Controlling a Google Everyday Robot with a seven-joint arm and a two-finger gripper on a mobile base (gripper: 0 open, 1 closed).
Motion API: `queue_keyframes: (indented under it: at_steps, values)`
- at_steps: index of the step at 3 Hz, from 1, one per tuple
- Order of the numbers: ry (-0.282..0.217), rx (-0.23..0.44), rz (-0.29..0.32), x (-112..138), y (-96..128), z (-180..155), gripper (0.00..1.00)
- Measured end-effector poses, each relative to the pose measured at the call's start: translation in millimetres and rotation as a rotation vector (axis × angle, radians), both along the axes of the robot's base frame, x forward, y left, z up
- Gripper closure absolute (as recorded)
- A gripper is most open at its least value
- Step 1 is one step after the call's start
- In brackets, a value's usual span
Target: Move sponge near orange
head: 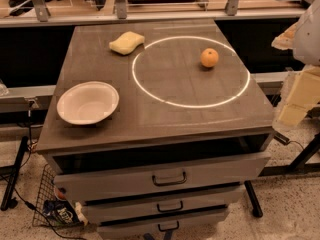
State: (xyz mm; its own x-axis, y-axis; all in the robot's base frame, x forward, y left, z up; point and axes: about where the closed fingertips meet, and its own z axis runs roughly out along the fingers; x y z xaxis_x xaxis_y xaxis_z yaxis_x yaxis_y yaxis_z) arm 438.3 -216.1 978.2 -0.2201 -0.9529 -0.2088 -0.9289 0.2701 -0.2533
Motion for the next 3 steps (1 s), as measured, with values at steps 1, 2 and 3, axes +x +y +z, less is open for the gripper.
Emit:
queue_keyframes:
  at_steps: [1, 2, 3]
  values:
    - [0.000, 0.000, 0.000, 0, 0, 0, 0.00]
    - [-0.023, 0.079, 0.070, 31, 33, 0, 0.00]
    - [-0.073, 0.186, 0.207, 92, 105, 2, 0.00]
